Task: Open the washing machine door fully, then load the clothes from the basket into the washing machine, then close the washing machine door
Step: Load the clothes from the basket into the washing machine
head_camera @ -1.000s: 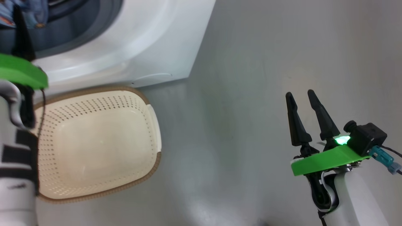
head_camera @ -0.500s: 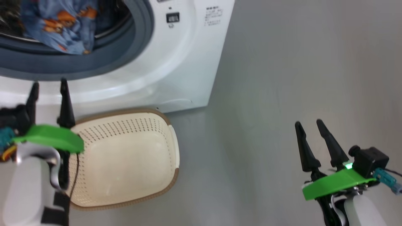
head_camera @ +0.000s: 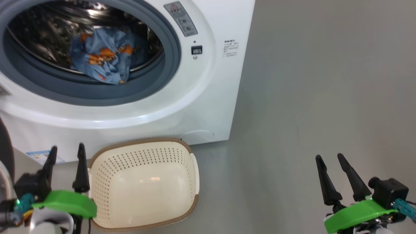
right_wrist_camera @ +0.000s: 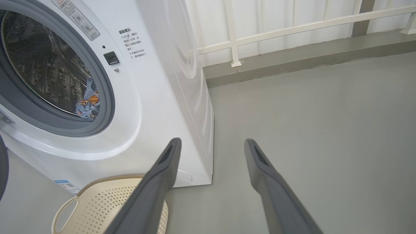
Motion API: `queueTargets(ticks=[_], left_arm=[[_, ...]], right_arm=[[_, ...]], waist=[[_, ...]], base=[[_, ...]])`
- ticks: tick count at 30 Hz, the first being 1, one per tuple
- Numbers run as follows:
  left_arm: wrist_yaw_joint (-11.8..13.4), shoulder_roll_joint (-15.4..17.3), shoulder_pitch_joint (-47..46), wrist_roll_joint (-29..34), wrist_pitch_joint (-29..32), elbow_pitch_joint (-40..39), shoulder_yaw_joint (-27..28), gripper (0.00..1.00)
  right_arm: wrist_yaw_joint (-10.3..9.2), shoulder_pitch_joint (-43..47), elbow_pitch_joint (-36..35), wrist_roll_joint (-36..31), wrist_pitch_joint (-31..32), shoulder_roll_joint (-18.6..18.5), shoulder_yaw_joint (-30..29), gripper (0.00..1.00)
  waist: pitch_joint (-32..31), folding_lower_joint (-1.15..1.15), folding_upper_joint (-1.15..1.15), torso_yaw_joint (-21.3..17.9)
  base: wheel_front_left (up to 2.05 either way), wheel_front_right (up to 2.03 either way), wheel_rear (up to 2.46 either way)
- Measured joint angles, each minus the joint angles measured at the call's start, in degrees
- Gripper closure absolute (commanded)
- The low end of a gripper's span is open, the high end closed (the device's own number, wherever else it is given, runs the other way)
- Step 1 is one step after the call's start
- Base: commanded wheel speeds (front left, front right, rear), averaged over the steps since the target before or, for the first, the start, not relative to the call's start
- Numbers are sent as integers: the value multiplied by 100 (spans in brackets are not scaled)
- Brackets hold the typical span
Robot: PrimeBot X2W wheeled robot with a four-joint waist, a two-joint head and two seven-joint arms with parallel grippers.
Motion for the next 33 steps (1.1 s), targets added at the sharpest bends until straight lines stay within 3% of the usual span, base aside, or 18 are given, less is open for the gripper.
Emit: queueTargets(ticks=[17,33], left_arm=[[0,-101,1399,3,1,-773,89,0],[0,-163,1486,-10,1,-873,138,0]], right_arm=[[-1,655,5,7,0,-165,-111,0],[-1,705,-42,7,0,-123,-199,0]], waist=[[-745,0,0,201],[-744,0,0,225]], base=[[0,0,0],[0,0,0]])
